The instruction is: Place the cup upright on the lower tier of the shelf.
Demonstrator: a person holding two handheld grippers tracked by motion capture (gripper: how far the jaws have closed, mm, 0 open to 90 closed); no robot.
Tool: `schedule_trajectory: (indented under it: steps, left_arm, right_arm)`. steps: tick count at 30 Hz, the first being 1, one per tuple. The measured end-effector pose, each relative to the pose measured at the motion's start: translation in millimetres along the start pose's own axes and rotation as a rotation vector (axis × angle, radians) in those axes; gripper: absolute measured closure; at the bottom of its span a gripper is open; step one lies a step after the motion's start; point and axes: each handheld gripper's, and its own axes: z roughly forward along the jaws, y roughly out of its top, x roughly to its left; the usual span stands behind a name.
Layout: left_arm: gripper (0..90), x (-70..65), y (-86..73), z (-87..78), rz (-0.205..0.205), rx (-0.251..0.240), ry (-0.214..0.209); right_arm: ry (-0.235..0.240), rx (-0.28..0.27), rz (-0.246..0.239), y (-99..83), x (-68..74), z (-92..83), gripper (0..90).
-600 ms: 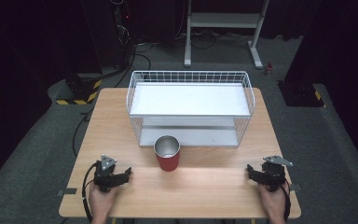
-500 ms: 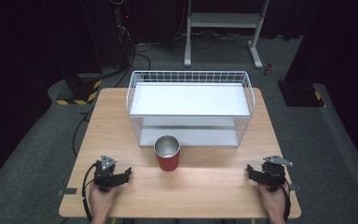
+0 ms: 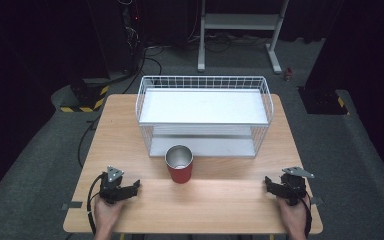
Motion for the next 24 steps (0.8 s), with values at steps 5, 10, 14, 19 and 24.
schedule_trajectory:
  steps: [5,10,14,19,24]
  left_arm:
    - [18.4,-0.1,1.6,-5.3,0.016,-0.018,0.005]
    - [21.4,-0.1,4.5,-11.9,0.008,-0.054,-0.011]
    - [21.2,-2.1,4.6,-14.6,0.018,-0.058,-0.02]
    - [19.1,-6.8,4.9,-16.1,0.029,-0.043,-0.025]
    - [16.8,-11.6,4.6,-17.4,0.043,-0.043,-0.047]
  right_arm:
    - [0.005,0.001,0.0,-0.1,0.4,-0.2,19.0]
    - [0.006,0.001,-0.001,-0.2,0.5,-0.2,19.0]
    - [0.008,0.0,-0.008,-0.2,0.4,-0.3,19.0]
    - [0.008,0.0,-0.009,-0.2,0.4,-0.3,19.0]
    - [0.009,0.001,-0.009,-0.3,0.5,-0.4,19.0]
